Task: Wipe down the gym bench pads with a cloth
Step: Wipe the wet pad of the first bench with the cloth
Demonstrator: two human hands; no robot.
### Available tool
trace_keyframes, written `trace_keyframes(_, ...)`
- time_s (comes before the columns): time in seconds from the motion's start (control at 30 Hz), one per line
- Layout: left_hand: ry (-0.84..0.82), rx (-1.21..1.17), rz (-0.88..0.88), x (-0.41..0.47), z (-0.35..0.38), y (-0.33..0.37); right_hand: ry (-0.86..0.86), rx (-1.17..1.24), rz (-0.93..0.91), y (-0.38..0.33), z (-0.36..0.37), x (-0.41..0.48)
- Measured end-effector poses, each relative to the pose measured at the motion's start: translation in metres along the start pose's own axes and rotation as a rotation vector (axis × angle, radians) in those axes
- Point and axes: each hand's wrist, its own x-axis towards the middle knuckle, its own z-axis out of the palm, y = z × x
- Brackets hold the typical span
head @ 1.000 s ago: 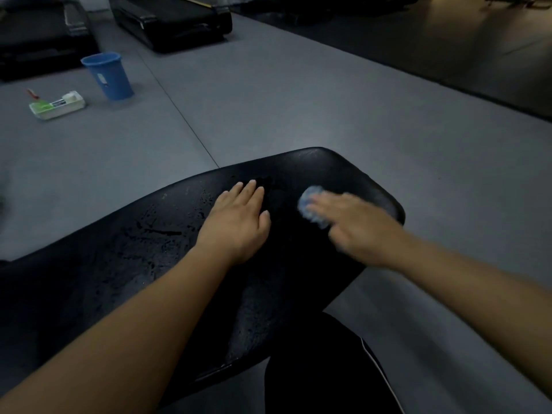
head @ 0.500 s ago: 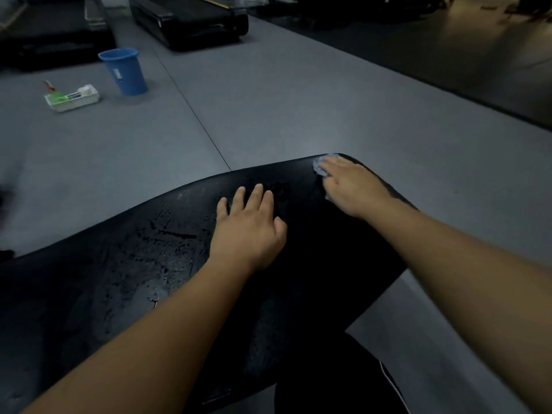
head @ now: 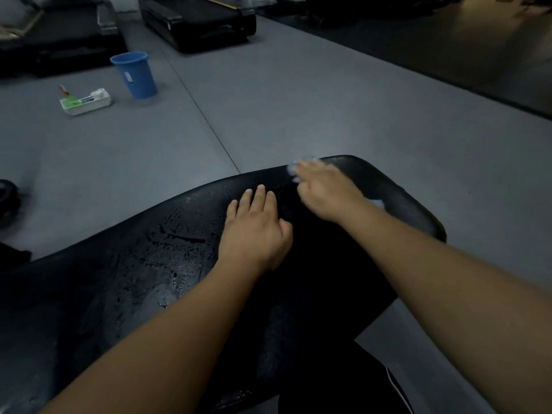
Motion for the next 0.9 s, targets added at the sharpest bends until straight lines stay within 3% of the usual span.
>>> trace_keyframes(0.13, -0.066, 0.021, 0.045, 0.002, -0.008, -0.008, -0.118, 0.124, -0.255, -0.004, -0.011, -0.097)
trace_keyframes(0.23, -0.055, 0.063, 0.003, -0.013, -0.008, -0.013, -0.098, 0.076, -0.066, 0.037, -0.017, -0.091)
trace_keyframes(0.33, -0.025, 0.050, -0.045, -0.027, -0.006, -0.014, 0.054, 0.041, 0.128, 0.025, -0.011, -0.061)
trace_keyframes(0.47, -0.031, 0.040, -0.045, -0.024, -0.008, -0.013, -0.006, 0.116, -0.235, -0.025, -0.001, -0.137)
trace_keyframes(0.53, -0.033, 0.046, -0.041, -0.025, -0.008, -0.013, -0.045, 0.156, -0.325, -0.018, -0.005, -0.173)
trace_keyframes(0.6, -0.054, 0.045, -0.021, -0.026, -0.012, -0.014, -0.052, 0.123, -0.229, 0.013, -0.012, -0.162)
trace_keyframes(0.67, -0.092, 0.039, 0.019, -0.023, -0.018, -0.020, -0.034, 0.064, -0.010, 0.038, -0.015, -0.117)
trace_keyframes(0.73, -0.112, 0.053, 0.052, -0.023, -0.024, -0.030, 0.030, 0.001, 0.074, 0.025, -0.011, -0.086)
trace_keyframes(0.9, -0.013, 0.090, -0.035, -0.034, -0.015, -0.040, -0.088, 0.114, -0.349, -0.036, -0.004, -0.146)
